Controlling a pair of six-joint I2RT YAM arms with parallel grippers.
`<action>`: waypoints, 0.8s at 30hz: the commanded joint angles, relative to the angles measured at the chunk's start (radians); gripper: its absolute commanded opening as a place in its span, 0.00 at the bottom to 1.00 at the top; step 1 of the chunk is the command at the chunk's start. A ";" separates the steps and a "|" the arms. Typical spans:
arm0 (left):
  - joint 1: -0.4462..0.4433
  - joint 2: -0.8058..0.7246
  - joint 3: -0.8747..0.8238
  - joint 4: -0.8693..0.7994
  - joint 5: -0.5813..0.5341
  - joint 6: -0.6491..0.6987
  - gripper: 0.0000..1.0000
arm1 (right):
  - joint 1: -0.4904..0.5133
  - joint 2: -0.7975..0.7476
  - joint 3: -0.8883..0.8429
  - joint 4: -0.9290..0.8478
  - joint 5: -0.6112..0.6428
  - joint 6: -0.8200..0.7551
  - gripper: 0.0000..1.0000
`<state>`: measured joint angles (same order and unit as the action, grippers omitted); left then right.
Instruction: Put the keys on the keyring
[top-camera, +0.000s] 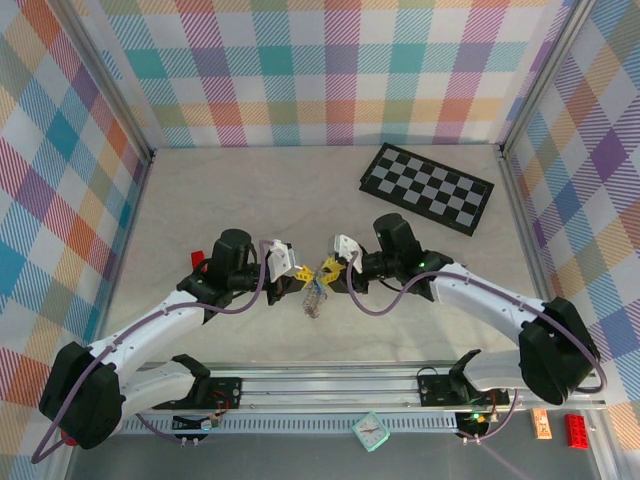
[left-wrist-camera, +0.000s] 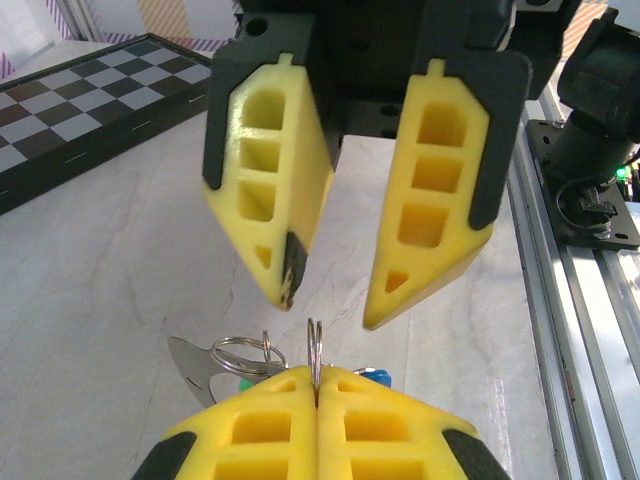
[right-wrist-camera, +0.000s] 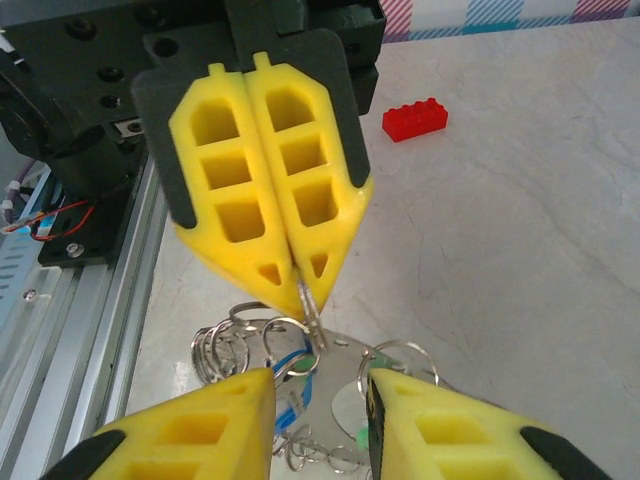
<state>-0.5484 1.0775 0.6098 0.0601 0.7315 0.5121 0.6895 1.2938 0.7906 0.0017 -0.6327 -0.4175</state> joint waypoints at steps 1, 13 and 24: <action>-0.005 -0.022 0.001 0.048 0.031 -0.003 0.00 | 0.012 -0.015 -0.030 -0.013 -0.010 0.033 0.31; -0.005 -0.020 0.004 0.050 0.030 -0.007 0.00 | 0.062 0.055 -0.059 0.082 0.031 0.069 0.33; -0.005 -0.017 0.005 0.047 0.032 -0.008 0.00 | 0.071 0.081 -0.074 0.129 0.087 0.065 0.28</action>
<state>-0.5484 1.0775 0.6098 0.0601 0.7315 0.5117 0.7544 1.3666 0.7330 0.0895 -0.5552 -0.3542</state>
